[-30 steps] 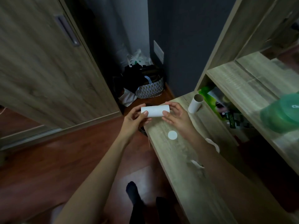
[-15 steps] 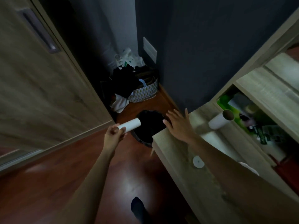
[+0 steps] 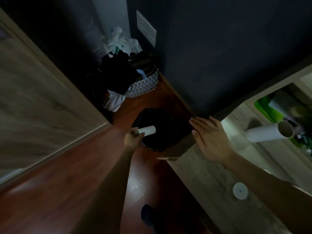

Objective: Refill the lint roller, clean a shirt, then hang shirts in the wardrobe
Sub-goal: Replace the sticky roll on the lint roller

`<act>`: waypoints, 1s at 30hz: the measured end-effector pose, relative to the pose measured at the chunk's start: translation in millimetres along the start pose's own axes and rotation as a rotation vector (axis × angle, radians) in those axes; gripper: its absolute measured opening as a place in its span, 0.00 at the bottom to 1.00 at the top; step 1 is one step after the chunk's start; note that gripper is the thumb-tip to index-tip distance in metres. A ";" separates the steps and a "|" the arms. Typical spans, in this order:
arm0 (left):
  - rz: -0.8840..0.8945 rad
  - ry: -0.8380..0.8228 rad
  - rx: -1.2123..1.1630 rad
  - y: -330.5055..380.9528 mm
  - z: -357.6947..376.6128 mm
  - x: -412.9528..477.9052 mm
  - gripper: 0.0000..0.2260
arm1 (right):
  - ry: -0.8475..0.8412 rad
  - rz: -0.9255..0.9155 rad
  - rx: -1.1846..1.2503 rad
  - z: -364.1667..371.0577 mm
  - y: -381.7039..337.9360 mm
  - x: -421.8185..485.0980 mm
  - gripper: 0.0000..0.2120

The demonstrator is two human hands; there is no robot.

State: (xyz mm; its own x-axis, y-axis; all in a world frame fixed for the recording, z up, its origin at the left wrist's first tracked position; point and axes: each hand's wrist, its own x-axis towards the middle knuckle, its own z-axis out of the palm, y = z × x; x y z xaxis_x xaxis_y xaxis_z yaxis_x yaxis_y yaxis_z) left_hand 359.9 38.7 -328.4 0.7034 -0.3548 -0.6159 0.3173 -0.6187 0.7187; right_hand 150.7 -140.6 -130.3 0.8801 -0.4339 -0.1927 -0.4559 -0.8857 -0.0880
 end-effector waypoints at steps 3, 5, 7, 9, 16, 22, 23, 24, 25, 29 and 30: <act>0.007 -0.060 0.077 -4.1 18.3 20.0 0.21 | -0.022 0.011 0.009 -0.5 -0.6 0.7 0.28; 0.016 -0.090 0.076 -7.4 29.2 29.6 0.19 | -0.013 0.013 0.018 0.9 0.7 1.3 0.27; 0.003 -0.103 0.022 -6.1 37.9 33.8 0.18 | 0.008 0.008 0.024 3.1 1.7 1.3 0.26; 0.026 -0.141 -0.030 -3.2 44.6 35.9 0.18 | 0.022 0.004 0.027 4.9 3.1 1.4 0.25; 0.056 -0.194 -0.135 -6.6 36.7 26.4 0.22 | 0.034 -0.004 0.038 7.0 4.3 1.1 0.26; 0.122 -0.046 0.002 -5.0 10.2 4.7 0.14 | 0.018 0.008 0.042 7.9 5.2 -0.1 0.27; 0.138 -0.013 0.018 -3.0 4.6 -2.9 0.14 | 0.018 0.008 0.046 7.7 5.1 -0.6 0.27; 0.158 0.021 0.034 0.2 -1.4 -13.0 0.13 | 0.020 0.008 0.053 7.0 4.9 -1.1 0.28; 0.182 0.056 0.045 2.7 -7.0 -23.7 0.12 | 0.020 0.009 0.057 6.0 4.1 -1.6 0.28; 0.304 0.168 -0.021 21.2 -27.1 -81.1 0.11 | 0.026 0.009 0.055 3.6 2.3 -2.5 0.29; 0.330 0.183 -0.045 27.3 -31.7 -97.4 0.11 | 0.032 0.007 0.051 3.8 2.4 -2.4 0.29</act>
State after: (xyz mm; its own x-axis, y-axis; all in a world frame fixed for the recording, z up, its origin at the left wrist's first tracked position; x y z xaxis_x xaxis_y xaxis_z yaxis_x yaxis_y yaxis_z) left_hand 320.2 78.6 -238.5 0.8732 -0.3962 -0.2839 0.0795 -0.4590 0.8849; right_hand 146.9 -141.0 -133.7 0.8801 -0.4461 -0.1626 -0.4678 -0.8732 -0.1369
